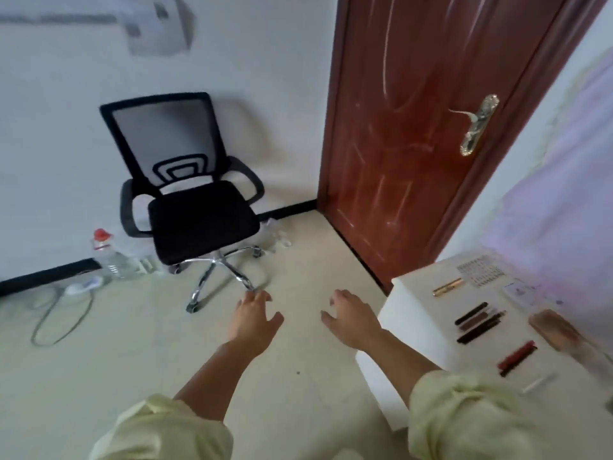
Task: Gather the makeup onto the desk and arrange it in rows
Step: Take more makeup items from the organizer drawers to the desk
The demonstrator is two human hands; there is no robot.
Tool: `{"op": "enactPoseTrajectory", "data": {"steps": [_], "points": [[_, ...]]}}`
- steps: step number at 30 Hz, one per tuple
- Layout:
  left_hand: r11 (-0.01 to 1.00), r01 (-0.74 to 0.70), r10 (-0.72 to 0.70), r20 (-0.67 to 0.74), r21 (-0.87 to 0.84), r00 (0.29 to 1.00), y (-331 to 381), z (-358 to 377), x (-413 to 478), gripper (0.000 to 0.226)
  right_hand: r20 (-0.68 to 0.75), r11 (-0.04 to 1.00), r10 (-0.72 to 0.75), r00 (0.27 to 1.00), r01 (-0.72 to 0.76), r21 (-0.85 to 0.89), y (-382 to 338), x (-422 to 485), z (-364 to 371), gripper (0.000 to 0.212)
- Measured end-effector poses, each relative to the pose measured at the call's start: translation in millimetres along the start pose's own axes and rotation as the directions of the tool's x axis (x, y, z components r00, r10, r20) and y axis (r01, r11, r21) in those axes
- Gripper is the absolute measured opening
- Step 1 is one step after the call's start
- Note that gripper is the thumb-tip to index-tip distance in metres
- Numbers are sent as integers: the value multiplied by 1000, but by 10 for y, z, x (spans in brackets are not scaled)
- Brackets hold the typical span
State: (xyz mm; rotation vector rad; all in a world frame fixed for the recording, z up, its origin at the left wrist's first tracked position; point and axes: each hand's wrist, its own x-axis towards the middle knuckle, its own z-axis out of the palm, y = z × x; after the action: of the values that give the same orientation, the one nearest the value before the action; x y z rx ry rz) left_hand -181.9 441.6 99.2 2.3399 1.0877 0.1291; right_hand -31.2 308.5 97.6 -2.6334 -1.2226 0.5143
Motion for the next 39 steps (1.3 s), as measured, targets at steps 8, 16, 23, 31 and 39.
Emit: {"op": "enactPoseTrajectory", "data": {"steps": [8, 16, 23, 31, 39], "points": [[958, 288, -279, -227, 5, 933, -1925, -1239, -997, 33, 168, 907, -386, 907, 407, -109, -2496, -41, 641, 38], [848, 528, -477, -365, 46, 799, -4011, -2455, -2338, 34, 293, 705, -642, 709, 696, -137, -5224, -646, 1554, 39], [700, 714, -654, -436, -36, 619, -5555, -3317, -3267, 34, 424, 473, -748, 511, 858, -199, -7274, -1061, 2253, 40], [553, 830, -736, -506, -66, 450, -7323, -4302, -3639, 36, 440, 236, -852, 284, 958, -162, -9596, -1179, 3094, 42], [396, 902, -809, -531, -174, 253, -9080, -5490, -3718, 35, 483, 46, -868, 114, 988, -149, -11966, -1037, 3676, 39]]}}
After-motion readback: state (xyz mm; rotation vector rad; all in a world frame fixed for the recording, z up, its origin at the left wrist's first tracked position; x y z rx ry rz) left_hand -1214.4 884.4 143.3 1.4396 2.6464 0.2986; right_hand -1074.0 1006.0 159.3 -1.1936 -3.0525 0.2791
